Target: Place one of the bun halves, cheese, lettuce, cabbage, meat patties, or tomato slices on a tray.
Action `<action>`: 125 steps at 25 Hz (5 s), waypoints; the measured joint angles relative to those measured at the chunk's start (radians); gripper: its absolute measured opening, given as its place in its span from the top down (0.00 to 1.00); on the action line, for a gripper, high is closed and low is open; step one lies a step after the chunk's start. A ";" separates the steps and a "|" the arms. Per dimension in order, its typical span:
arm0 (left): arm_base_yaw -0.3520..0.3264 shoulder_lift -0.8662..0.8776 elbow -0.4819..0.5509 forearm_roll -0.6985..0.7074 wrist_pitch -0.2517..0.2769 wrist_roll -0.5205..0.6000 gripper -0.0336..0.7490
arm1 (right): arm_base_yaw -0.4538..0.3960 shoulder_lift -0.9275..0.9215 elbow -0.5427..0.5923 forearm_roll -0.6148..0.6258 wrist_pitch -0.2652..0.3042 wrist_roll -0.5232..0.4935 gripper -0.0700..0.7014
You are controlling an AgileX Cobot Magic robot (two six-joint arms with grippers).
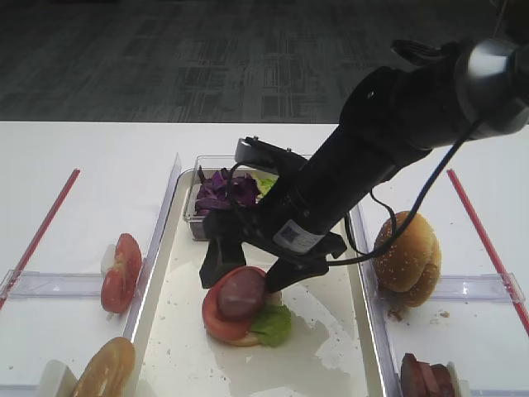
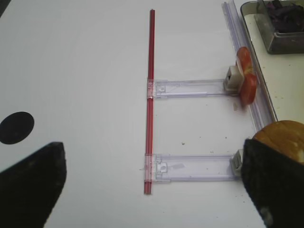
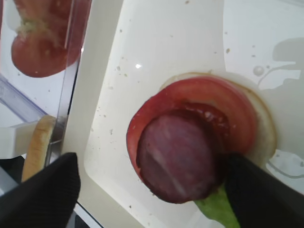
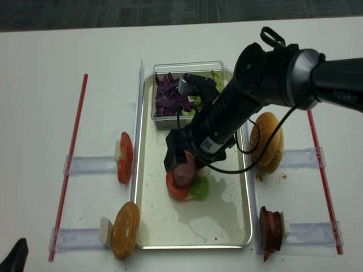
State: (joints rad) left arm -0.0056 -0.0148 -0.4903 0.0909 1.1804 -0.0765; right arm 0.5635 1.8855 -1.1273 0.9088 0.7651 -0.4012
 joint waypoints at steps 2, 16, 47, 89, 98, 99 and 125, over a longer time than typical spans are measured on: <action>0.000 0.000 0.000 0.000 0.000 0.000 0.08 | 0.000 0.000 0.000 -0.012 0.002 0.012 0.08; 0.000 0.000 0.000 0.000 0.000 0.000 0.08 | 0.000 0.002 -0.016 -0.029 0.037 0.024 0.10; 0.000 0.000 0.000 0.000 0.000 0.000 0.08 | 0.000 0.005 -0.312 -0.459 0.263 0.260 0.10; 0.000 0.000 0.000 0.000 0.000 0.000 0.08 | -0.012 0.006 -0.588 -0.736 0.469 0.378 0.12; 0.000 0.000 0.000 0.000 0.000 0.000 0.08 | -0.231 0.006 -0.589 -0.729 0.469 0.401 0.12; 0.000 0.000 0.000 0.000 0.000 0.000 0.08 | -0.255 0.006 -0.589 -0.729 0.469 0.401 0.12; 0.000 0.000 0.000 0.000 0.000 0.000 0.08 | -0.577 -0.048 -0.524 -0.831 0.467 0.401 0.15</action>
State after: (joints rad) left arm -0.0056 -0.0148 -0.4903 0.0909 1.1804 -0.0765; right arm -0.0136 1.8377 -1.6509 0.0783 1.2325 0.0000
